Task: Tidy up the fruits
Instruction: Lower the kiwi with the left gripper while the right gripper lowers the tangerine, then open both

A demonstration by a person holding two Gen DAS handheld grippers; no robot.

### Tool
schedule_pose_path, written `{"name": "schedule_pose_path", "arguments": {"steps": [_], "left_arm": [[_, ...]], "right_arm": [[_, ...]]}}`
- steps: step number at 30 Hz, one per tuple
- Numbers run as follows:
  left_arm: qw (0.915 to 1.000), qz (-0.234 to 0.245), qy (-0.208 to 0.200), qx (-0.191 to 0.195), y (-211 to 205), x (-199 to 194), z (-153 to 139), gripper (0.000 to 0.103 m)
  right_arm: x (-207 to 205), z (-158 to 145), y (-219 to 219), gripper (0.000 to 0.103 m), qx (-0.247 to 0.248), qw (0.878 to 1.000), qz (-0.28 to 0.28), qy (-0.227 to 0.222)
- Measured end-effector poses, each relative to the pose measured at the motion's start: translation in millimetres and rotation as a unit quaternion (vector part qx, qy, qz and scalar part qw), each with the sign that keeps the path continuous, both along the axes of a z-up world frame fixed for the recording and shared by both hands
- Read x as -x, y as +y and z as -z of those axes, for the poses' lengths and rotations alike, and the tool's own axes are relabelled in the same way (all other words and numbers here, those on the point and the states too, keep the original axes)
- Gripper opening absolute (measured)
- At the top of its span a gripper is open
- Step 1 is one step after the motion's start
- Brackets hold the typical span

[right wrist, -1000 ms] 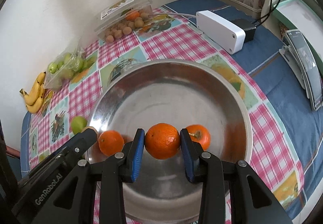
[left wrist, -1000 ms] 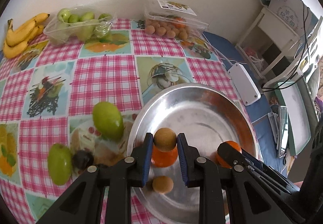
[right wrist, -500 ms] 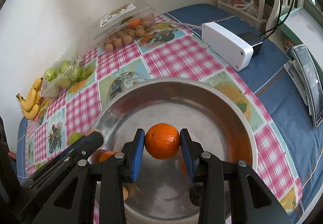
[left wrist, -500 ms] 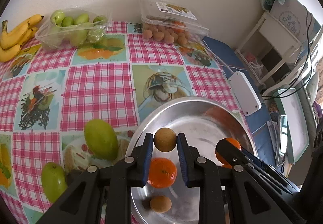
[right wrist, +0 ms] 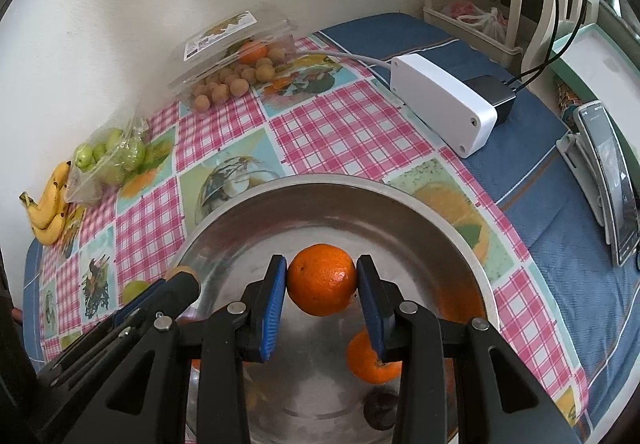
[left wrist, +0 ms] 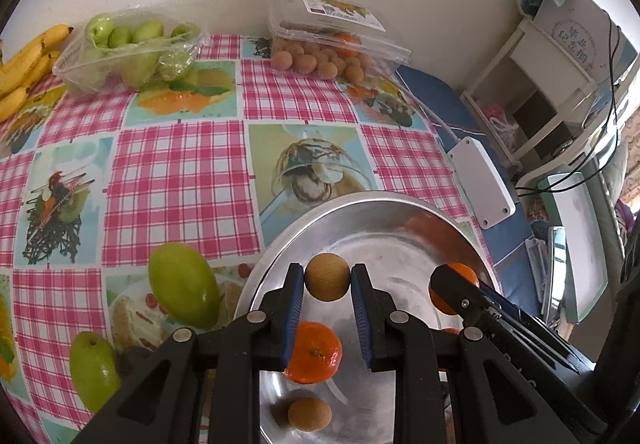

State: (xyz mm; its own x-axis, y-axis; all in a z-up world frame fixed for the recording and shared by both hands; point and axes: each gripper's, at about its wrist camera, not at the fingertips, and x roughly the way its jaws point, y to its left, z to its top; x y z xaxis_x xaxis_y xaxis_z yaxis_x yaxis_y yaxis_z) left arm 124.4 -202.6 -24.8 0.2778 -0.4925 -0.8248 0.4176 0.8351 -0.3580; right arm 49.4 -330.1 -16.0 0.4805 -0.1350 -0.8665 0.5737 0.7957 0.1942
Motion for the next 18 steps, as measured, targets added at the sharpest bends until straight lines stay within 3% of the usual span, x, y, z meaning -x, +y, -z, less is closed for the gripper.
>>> {"name": "schedule_pose_path", "arguments": {"steps": [18], "left_arm": [[0.9991, 0.019, 0.024, -0.029, -7.5, 4.1, 15.0, 0.026]], "right_arm": [[2.6, 20.7, -6.1, 0.038, -0.016, 0.999, 0.011, 0.033]]}}
